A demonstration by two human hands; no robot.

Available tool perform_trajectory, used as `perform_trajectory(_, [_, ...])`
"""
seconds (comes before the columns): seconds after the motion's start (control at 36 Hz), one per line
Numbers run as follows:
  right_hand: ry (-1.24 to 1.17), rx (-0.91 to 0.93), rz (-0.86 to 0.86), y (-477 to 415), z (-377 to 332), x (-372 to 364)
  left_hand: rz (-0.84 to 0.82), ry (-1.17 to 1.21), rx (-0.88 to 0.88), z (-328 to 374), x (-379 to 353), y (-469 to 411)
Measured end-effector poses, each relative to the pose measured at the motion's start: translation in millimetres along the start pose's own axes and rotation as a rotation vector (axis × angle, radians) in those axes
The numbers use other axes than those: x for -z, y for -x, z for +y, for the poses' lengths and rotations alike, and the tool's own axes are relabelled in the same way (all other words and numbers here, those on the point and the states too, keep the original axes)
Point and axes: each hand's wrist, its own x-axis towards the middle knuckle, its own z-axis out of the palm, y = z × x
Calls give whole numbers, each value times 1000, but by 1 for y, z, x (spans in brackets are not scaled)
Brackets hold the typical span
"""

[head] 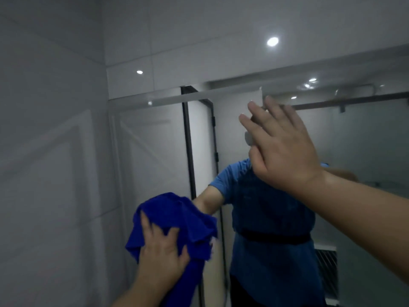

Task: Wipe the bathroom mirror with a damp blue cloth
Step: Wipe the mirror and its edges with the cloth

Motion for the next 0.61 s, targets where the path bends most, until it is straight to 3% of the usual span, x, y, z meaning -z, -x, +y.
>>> perform_trajectory(0.11, [-214,-14,11,18,16,16,-72,-157,122,-46,27,-8])
perform_trajectory(0.22, [-174,-272,115,70,69,40,112,48,204,-50,56,-38])
perform_trajectory(0.33, [-57,-527,160,123,123,56,229,89,276,-5,93,-101])
perform_trajectory(0.44, [-10,-518,163,147,150,51,405,260,457,102,137,-172])
perform_trajectory(0.61, [-48,-447,282,157,163,37,508,173,2,271,140,-195])
